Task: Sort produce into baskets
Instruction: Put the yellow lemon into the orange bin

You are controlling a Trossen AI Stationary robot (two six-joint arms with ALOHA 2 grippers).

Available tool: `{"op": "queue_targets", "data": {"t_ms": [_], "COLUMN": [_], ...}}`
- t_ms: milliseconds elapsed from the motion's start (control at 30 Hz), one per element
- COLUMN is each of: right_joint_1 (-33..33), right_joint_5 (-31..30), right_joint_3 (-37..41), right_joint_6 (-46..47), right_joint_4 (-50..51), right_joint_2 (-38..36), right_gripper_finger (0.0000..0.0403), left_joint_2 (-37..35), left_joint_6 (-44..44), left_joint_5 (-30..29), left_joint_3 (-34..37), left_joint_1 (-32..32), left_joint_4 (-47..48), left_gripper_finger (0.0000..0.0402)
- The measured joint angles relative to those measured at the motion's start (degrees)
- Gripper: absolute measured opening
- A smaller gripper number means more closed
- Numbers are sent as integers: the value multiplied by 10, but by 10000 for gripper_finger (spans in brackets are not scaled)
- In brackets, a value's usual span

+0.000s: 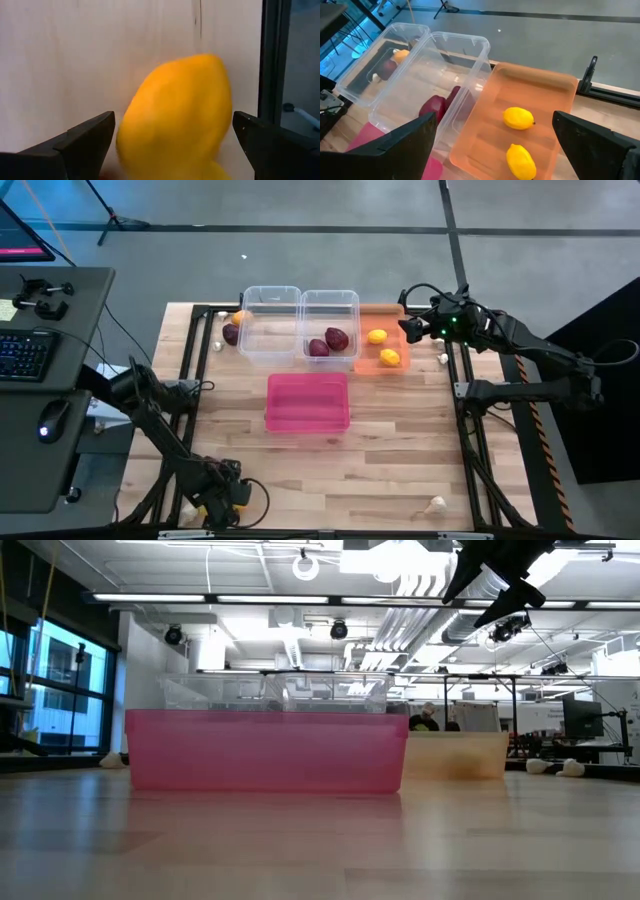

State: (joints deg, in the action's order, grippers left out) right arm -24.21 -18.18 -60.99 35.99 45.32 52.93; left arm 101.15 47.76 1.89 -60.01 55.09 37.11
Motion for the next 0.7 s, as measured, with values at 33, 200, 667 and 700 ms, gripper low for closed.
{"op": "queue_targets", "data": {"t_ms": [33,200,667,700], "right_joint_1": [0,0,0,0], "right_joint_5": [0,0,-16,-23], "right_joint_3": [0,0,0,0], "right_joint_6": [0,2,15,17], "right_joint_4": [0,0,4,4], "right_joint_2": [0,0,0,0], "right_gripper_finger": [385,385,385,385], "left_joint_2": [6,18,-173,-208], "left_joint_6": [0,15,-85,-107], "left_joint_5": [3,-1,-62,-91], "left_joint_3": [0,-1,0,-7], "left_joint_1": [-1,0,-87,-108], "left_joint_4": [-6,-12,112,126], "left_gripper_finger": [390,361,219,219]}}
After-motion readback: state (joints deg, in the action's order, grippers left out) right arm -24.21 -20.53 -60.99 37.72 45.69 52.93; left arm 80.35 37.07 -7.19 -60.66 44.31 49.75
